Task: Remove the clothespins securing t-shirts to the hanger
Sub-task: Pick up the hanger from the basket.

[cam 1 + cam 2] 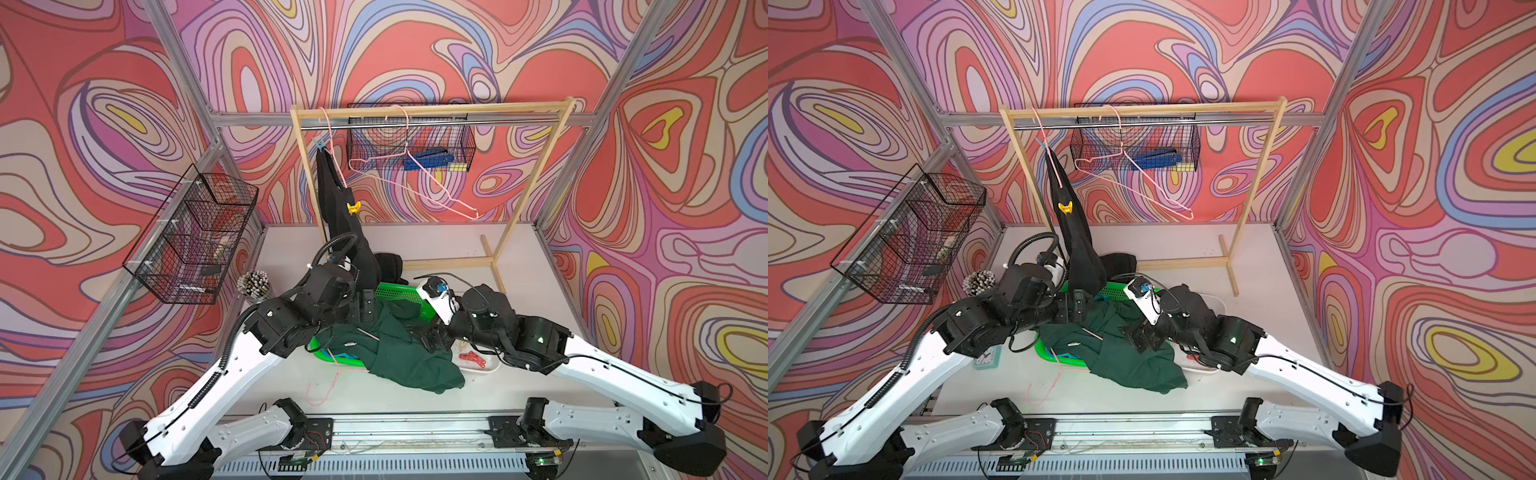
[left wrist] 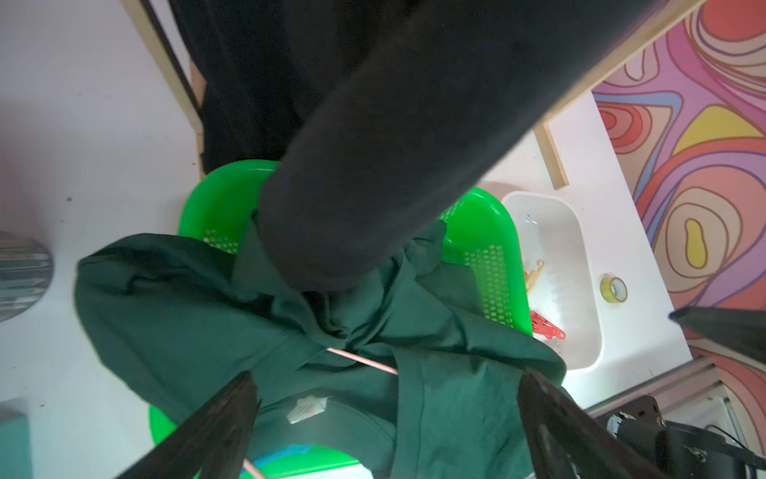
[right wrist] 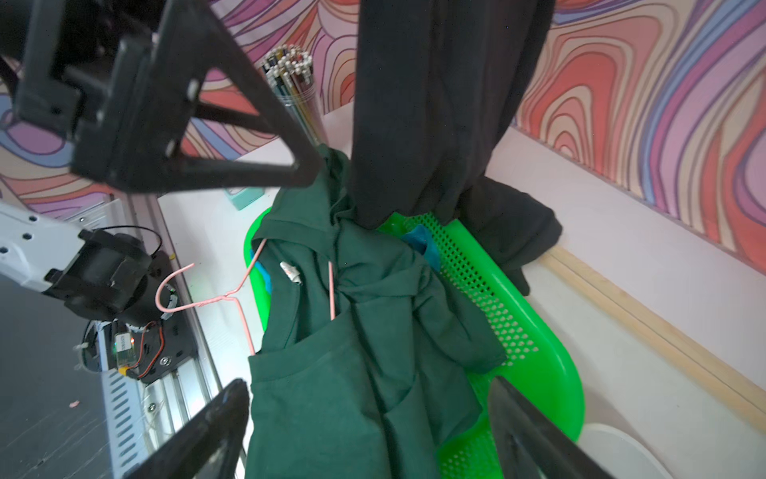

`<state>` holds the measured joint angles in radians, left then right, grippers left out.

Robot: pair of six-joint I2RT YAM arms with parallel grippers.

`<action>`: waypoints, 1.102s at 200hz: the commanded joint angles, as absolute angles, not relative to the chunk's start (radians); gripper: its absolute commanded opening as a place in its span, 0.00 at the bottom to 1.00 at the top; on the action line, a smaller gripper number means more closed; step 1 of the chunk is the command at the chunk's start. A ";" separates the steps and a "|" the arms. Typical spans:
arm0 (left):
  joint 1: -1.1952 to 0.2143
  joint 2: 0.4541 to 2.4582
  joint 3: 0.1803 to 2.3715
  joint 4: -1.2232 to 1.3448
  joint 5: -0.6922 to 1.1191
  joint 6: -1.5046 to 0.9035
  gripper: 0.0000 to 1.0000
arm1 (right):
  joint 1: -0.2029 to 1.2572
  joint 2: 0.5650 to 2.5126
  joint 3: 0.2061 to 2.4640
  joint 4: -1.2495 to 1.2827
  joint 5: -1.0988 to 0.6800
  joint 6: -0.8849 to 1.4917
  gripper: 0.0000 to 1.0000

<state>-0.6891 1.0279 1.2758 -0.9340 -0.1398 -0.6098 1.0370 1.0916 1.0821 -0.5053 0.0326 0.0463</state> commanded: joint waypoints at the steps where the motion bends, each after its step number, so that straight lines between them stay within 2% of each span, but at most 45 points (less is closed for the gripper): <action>1: -0.621 0.997 1.256 -1.040 -0.147 -0.580 1.00 | 1.121 1.150 1.111 -0.465 0.025 0.019 0.90; 71: -0.272 0.932 1.121 -1.099 0.169 -0.527 1.00 | 1.285 1.415 1.197 -0.434 0.094 -0.027 0.78; 102: -0.146 0.915 1.045 -1.089 0.276 -0.497 1.00 | 1.303 1.526 1.249 -0.421 0.068 -0.054 0.74; 158: -0.097 0.939 0.930 -1.016 0.339 -0.499 1.00 | 1.335 1.701 1.366 -0.480 0.129 -0.162 0.68; 220: -0.081 0.974 0.879 -0.953 0.358 -0.486 1.00 | 1.348 1.765 1.354 -0.436 0.178 -0.271 0.62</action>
